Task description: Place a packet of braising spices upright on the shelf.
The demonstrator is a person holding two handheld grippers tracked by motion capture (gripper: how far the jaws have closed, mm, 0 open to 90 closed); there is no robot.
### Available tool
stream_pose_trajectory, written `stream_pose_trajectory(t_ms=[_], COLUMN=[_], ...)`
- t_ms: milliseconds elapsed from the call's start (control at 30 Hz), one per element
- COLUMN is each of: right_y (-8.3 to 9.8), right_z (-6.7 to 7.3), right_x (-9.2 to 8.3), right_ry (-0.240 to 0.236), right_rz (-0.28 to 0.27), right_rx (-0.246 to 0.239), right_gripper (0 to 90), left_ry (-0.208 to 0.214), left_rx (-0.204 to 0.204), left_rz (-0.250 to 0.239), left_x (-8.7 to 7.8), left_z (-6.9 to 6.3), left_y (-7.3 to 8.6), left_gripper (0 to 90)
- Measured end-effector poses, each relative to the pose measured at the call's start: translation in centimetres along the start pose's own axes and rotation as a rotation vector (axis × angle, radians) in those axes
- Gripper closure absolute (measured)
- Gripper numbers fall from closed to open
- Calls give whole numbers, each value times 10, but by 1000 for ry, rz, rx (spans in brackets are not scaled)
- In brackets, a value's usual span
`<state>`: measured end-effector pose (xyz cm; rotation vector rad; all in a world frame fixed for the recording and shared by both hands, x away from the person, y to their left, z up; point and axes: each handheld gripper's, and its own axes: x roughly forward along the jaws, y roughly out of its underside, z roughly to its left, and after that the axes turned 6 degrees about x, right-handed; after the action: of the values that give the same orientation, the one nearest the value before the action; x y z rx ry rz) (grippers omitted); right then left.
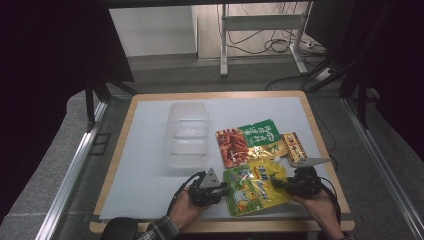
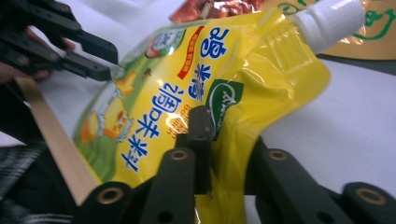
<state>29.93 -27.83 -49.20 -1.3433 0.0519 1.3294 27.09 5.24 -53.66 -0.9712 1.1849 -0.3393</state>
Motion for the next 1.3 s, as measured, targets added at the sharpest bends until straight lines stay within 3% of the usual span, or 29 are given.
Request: stream_pose_trajectory(t_ms=[167,433,633,833,967,1100,1300], right_y=[-3,-11,-17,-24,-30,-37,-46], right_z=[-1,3,6,15,21,26,35], right_x=[-4,-9,-13,-18,-19,-20,-23], right_ry=[-48,-72,-110,-121,-125,-143,-161], right_rz=[-10,-15,-23,-31,-35,-39,-59], right_rx=[33,11,24,-2,-17,-26,-52], right_gripper=[878,879,879,876,877,879,879], left_ry=[-41,-74,-100,-112,-137,-127,-140], left_rx=[20,63,92,64,39,14,25], left_rz=[-22,-34,-35,-45,-21,-37,-28], left_x=[-10,-20,-26,-33,-34,-38,-40], left_z=[1,-2,-6,-8,-6,-3,3], left_y=[0,2,6,8,11,13,17], left_gripper=[611,399,270,193,151,105,74])
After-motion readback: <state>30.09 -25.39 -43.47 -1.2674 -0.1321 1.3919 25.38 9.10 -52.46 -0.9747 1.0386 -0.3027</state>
